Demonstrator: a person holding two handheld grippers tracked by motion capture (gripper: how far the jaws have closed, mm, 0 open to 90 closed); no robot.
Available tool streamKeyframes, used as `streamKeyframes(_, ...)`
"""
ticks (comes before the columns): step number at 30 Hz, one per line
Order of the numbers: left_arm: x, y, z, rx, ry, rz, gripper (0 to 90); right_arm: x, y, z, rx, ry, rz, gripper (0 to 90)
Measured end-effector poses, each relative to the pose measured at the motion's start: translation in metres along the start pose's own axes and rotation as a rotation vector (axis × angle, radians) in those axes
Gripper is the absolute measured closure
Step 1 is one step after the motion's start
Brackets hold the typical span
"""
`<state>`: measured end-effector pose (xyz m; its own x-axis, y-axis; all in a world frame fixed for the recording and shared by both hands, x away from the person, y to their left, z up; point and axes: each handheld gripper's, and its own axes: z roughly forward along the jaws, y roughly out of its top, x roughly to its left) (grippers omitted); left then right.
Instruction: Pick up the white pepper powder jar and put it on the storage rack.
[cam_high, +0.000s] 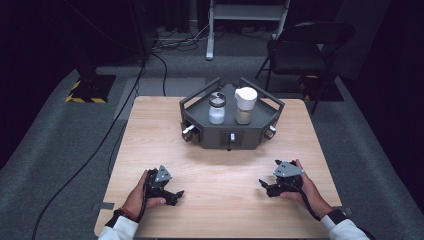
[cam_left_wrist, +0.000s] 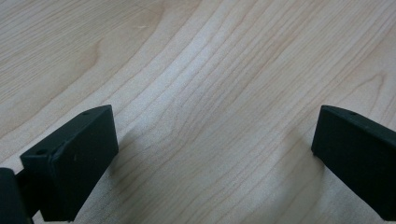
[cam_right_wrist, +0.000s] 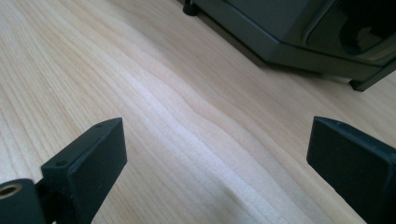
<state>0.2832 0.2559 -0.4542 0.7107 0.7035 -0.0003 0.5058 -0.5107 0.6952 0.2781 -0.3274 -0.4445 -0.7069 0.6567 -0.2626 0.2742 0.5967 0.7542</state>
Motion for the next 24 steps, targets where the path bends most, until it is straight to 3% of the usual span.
streamKeyframes(15, 0.0, 0.0, 0.0, 0.0, 0.0, 0.0, 0.1, 0.003, -0.001, 0.009, 0.059, 0.001, -0.038, 4.1)
streamKeyframes(19, 0.0, 0.0, 0.0, 0.0, 0.0, 0.0, 0.1, -0.003, -0.003, 0.01, 0.06, 0.017, 0.0, 3.5)
streamKeyframes(24, 0.0, 0.0, 0.0, 0.0, 0.001, 0.0, 0.1, -0.018, -0.007, 0.014, 0.065, 0.06, 0.099, 0.2)
